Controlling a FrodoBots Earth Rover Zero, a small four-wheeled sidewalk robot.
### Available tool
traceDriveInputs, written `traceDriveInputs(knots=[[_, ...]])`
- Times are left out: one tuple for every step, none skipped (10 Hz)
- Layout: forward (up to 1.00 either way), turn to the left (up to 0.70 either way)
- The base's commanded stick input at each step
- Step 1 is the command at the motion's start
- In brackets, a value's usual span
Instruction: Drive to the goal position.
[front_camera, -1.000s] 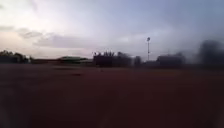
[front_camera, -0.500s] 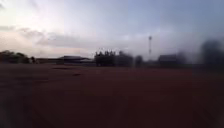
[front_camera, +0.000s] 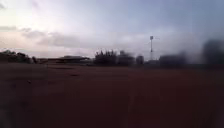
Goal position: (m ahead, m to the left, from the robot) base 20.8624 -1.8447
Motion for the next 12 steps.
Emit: traceDriveInputs(knots=[[0.70, -0.35], [0.70, -0.32], [0.70, -0.18], [0.70, 0.00], [0.70, 0.00], [0.70, 0.00], [0.70, -0.03], [0.70, -0.10], [0.70, -0.35], [0.70, -0.35], [0.70, -0.35], [0.70, -0.35]])
